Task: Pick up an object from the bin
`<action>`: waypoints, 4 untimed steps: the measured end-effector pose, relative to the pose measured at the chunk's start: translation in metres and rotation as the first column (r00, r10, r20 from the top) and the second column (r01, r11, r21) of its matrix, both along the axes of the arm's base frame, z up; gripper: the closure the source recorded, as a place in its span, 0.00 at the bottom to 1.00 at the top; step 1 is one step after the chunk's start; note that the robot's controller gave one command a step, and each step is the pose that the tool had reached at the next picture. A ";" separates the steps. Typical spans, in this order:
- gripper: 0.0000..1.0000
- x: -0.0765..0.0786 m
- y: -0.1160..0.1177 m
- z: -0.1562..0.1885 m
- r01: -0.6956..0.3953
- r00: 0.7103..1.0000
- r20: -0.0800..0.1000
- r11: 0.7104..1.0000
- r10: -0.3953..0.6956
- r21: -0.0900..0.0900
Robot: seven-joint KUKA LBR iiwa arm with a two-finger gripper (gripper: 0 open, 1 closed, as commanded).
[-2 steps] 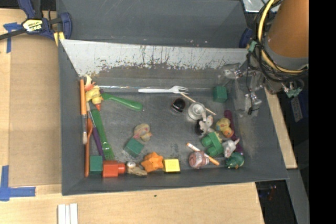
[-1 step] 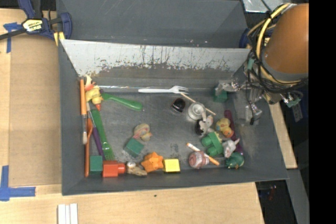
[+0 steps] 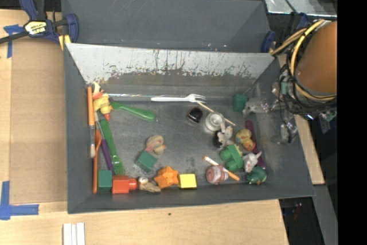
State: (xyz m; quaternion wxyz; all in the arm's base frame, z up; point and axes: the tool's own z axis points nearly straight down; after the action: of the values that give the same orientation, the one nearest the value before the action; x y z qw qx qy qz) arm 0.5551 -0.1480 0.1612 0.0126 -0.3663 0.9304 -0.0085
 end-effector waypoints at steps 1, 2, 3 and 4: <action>1.00 -0.018 0.012 -0.082 -0.320 0.947 0.002 0.947 0.320 -0.006; 1.00 -0.018 0.012 -0.081 -0.321 0.947 0.002 0.947 0.321 -0.007; 1.00 -0.013 0.038 -0.033 -0.329 0.944 0.008 0.944 0.329 -0.008; 1.00 -0.016 0.038 -0.023 -0.335 0.942 0.005 0.942 0.335 -0.011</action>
Offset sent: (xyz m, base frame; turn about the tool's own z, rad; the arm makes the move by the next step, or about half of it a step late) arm 0.0000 0.0000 0.0000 0.0000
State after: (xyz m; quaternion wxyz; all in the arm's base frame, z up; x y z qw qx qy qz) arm 0.5393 -0.1100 0.1382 0.0154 -0.5191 0.8545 -0.0120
